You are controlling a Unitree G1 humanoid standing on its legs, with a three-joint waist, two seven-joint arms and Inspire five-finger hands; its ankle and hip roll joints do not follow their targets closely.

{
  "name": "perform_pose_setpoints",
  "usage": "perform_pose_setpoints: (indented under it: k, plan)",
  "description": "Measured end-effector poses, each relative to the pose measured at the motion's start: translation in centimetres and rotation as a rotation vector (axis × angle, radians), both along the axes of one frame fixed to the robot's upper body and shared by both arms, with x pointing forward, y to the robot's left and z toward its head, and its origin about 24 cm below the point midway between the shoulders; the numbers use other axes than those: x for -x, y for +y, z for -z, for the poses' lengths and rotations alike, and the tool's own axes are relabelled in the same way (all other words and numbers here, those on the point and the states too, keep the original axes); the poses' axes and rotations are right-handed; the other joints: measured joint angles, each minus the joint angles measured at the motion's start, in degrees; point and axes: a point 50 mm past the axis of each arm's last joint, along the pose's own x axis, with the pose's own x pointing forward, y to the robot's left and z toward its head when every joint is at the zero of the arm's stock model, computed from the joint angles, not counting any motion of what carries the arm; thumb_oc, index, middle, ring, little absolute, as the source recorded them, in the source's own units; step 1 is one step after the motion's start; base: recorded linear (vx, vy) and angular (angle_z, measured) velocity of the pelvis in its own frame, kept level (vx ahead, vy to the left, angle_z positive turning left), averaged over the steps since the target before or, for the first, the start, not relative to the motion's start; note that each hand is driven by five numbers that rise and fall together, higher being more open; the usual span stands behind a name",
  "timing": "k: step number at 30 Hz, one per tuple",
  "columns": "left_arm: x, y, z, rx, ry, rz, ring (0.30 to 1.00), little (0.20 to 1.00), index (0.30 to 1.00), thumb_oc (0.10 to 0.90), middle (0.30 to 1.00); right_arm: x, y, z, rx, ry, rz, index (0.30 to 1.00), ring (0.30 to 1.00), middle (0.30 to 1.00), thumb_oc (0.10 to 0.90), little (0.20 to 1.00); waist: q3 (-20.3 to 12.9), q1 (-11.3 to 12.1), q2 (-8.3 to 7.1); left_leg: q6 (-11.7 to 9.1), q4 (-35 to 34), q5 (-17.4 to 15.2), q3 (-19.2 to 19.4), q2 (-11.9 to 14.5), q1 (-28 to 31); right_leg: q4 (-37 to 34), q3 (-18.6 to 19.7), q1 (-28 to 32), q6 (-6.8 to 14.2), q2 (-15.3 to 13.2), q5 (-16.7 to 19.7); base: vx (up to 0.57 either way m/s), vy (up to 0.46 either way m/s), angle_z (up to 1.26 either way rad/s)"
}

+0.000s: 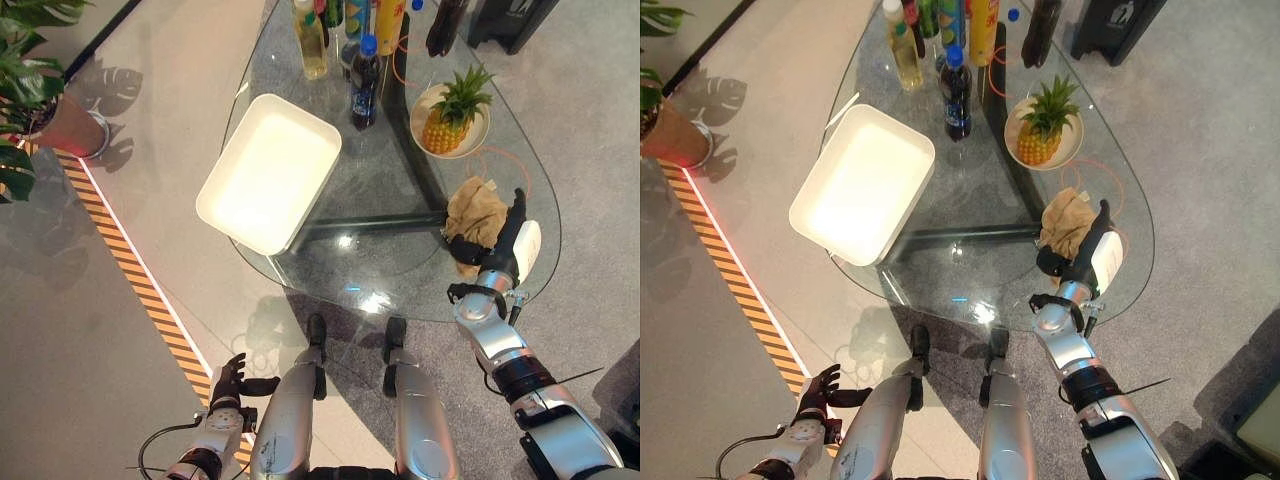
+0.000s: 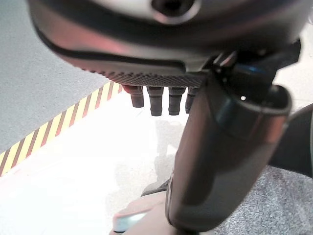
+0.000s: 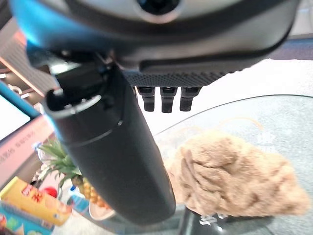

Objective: Wipe the table with a cloth and put it in the basket.

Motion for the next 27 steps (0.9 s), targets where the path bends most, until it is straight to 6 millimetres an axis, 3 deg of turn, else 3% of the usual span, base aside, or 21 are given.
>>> perform_pose_setpoints:
  k: [7,19,27]
  plan:
    - [-0.8,-0.1,-0.7,0.02,-0.042,-0.002,0.9,0.9,0.9,0.8,0.9,-1.3,-0.6,-2.4,-0.038,-0.05,0.041,0.9,0.9,0.9,0.8,0.9,0.01,0.79,0.04,0.2,2.92,-0.14,0.03,0.08,-5.25,4.09,0.34,-5.77,-0.38,-0.19,-1.03,0.0,0.005,0.0]
    - [-1.5,-0.1,-1.3,0.041,-0.082,-0.009,0.9,0.9,0.9,0.8,0.9,-1.6,-2.5,-2.7,-0.125,-0.034,0.123,0.9,0.9,0.9,0.8,0.9,0.01,0.68,0.05,0.55,6.26,-0.4,-0.06,0.08,-11.51,7.39,0.53,-12.02,-0.84,-0.45,-1.4,0.0,0.0,0.0]
    - [-1.8,-0.1,-1.6,0.041,-0.097,0.006,0.9,0.9,0.9,0.8,0.9,-1.7,-3.4,-1.2,-0.198,0.067,0.169,0.9,0.9,0.9,0.8,0.9,0.02,0.72,0.06,0.67,7.43,-0.51,-0.17,0.0,-13.66,8.7,0.54,-14.16,-1.06,-0.67,-1.73,0.0,-0.001,0.0]
